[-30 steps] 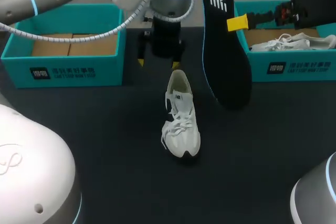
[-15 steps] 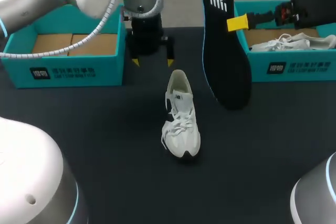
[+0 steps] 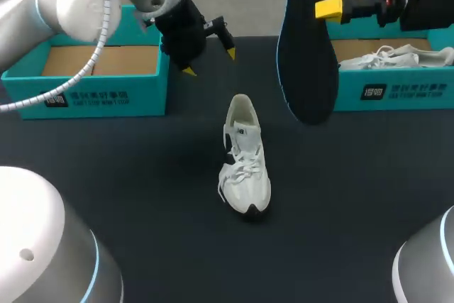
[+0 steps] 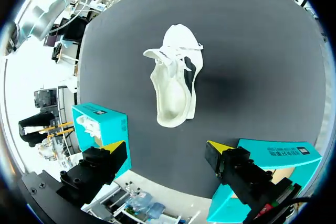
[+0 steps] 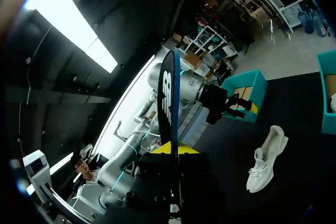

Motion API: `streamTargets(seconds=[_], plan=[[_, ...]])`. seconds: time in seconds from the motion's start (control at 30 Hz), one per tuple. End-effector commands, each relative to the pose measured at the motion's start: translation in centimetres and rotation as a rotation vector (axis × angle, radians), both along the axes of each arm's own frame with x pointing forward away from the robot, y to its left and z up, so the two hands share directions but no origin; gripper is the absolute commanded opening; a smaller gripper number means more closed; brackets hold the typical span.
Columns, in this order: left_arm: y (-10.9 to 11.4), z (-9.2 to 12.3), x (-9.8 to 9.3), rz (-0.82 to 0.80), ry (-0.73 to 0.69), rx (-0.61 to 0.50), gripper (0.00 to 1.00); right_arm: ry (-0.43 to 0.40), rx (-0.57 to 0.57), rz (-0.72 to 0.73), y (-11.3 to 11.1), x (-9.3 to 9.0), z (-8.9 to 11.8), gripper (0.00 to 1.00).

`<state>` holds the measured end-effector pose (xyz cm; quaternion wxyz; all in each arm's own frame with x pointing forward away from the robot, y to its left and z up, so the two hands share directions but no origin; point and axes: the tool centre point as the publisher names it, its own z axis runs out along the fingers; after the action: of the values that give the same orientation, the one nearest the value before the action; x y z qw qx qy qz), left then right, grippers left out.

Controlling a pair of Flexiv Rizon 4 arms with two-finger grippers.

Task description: Take the shoe out of the shoebox, open the shoe tongue, remove and reinsert the insole, then place the shoe into the shoebox

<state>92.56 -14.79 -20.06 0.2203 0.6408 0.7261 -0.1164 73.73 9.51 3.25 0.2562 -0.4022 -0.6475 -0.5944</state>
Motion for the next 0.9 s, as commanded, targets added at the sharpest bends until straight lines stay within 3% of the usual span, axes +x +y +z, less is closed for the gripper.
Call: streamTargets(seconds=[0.03, 0.53, 0.9], plan=[[0.8, 1.1, -1.3, 0.000, -0.076, -0.240, 1.00, 0.037, -0.007, 0.011, 0.2, 2.8, 0.4, 0.00], [-0.2, 7.0, -2.2, -0.015, -0.192, -0.518, 1.00, 0.171, 0.047, -0.055, -0.5, 8.8, -1.8, 0.00], [-0.5, 9.6, -3.4, -0.082, -0.210, -0.644, 1.00, 0.273, 0.050, -0.036, -0.2, 10.5, -3.7, 0.00]])
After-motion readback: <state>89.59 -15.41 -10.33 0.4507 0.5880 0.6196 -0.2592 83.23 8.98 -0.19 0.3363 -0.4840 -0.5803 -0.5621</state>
